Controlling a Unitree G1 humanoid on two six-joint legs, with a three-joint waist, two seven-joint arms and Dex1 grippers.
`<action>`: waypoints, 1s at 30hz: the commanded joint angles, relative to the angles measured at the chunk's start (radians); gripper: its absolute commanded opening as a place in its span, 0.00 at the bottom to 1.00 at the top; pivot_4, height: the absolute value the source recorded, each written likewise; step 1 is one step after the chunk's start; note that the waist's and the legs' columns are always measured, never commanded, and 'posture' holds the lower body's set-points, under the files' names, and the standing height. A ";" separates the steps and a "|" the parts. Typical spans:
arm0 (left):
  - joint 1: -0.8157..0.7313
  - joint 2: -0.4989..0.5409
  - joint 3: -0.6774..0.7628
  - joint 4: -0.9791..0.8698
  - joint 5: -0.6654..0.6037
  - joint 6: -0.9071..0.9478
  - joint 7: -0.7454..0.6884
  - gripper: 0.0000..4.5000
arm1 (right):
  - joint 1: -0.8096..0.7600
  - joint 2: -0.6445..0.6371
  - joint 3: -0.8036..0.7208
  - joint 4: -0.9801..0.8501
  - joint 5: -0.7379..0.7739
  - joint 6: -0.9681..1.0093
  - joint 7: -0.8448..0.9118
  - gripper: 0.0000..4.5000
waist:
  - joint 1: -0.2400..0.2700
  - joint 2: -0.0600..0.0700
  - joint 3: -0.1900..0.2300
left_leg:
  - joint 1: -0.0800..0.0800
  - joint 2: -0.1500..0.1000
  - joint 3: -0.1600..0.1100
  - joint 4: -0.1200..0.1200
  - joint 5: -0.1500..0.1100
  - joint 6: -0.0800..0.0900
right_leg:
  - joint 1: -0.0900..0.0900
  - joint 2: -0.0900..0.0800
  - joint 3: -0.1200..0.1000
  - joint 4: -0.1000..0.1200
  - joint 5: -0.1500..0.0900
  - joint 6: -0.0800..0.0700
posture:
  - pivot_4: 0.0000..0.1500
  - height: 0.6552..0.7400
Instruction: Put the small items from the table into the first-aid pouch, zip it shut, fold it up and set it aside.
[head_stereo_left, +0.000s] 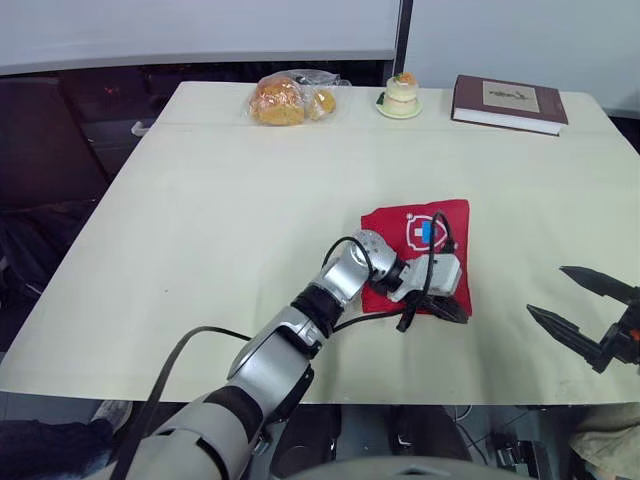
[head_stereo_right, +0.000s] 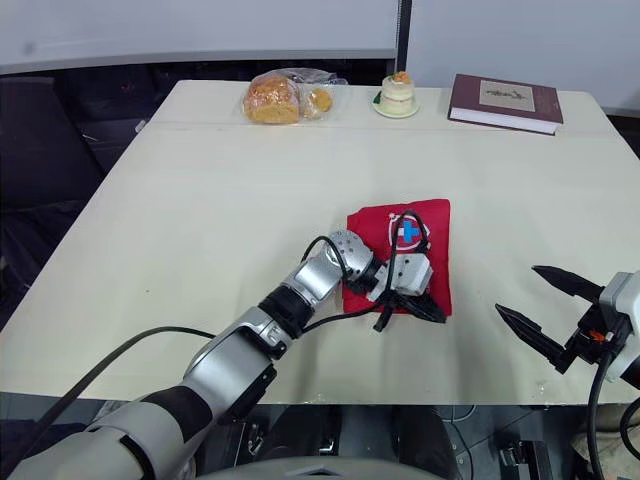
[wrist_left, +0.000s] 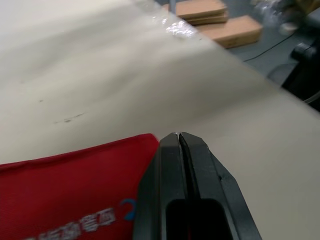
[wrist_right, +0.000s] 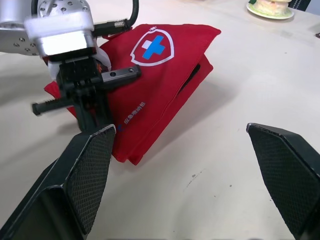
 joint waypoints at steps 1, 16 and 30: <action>-0.127 -0.028 0.142 -0.007 -0.117 0.082 0.051 0.02 | -0.001 0.005 -0.009 -0.013 0.010 -0.020 -0.002 1.00 | 0.001 0.000 0.001 | -0.003 0.000 0.000 0.001 0.000 0.000 | -0.003 0.000 0.000 0.000 -0.001 0.002 | 1.00 0.87; -0.361 -0.068 0.191 0.541 0.134 -0.097 0.563 0.02 | -0.009 0.018 0.008 -0.032 0.010 -0.024 -0.029 1.00 | 0.003 -0.001 0.001 | -0.004 -0.002 0.000 0.000 -0.001 0.001 | -0.003 -0.001 0.000 0.000 0.000 0.001 | 1.00 0.87; -0.279 -0.083 0.247 0.600 0.155 -0.026 0.612 0.02 | 0.023 0.027 0.013 -0.060 0.008 -0.028 -0.052 1.00 | 0.000 0.000 -0.005 | 0.004 -0.002 0.001 0.000 -0.001 0.001 | 0.004 -0.001 0.001 -0.001 -0.002 0.007 | 1.00 0.87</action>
